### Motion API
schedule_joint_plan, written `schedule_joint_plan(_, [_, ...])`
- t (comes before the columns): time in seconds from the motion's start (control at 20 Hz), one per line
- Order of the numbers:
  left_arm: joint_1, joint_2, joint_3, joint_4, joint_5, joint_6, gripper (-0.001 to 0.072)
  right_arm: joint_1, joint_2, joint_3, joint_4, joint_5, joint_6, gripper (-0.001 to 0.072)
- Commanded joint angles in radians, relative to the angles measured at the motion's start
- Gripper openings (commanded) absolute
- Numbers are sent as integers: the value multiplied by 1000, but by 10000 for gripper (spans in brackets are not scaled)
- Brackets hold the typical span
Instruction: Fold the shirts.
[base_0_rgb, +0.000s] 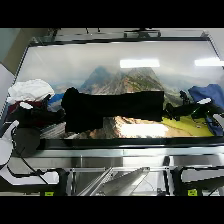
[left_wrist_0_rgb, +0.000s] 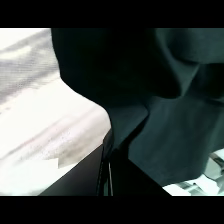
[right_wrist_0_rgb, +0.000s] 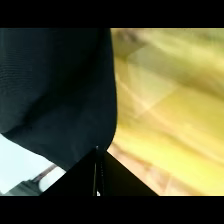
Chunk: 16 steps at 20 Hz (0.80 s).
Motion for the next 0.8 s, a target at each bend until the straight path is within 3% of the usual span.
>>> schedule_joint_plan(0.0, [5, 2, 1, -121, -33, 63, 33, 4, 5, 2, 115, 63, -22, 17])
schedule_joint_plan(0.15, [34, 71, 2, -452, -157, 197, 33, 0, 60, 8, 386, 251, -137, 17])
schedule_joint_plan(0.25, [76, 157, 13, -790, -354, 310, 33, -17, 166, 31, 632, 411, -190, 16])
schedule_joint_plan(0.4, [143, 287, 140, -1333, -599, 325, 33, -78, 370, 139, 971, 483, -179, 17])
schedule_joint_plan(0.5, [179, 367, 248, -1600, -602, 322, 33, -145, 480, 254, 1094, 458, -130, 17])
schedule_joint_plan(0.6, [221, 438, 369, -1740, -546, 323, 33, -218, 557, 367, 1128, 416, -84, 17])
schedule_joint_plan(0.75, [298, 512, 524, -1735, -466, 323, 33, -313, 649, 483, 1149, 380, -47, 17])
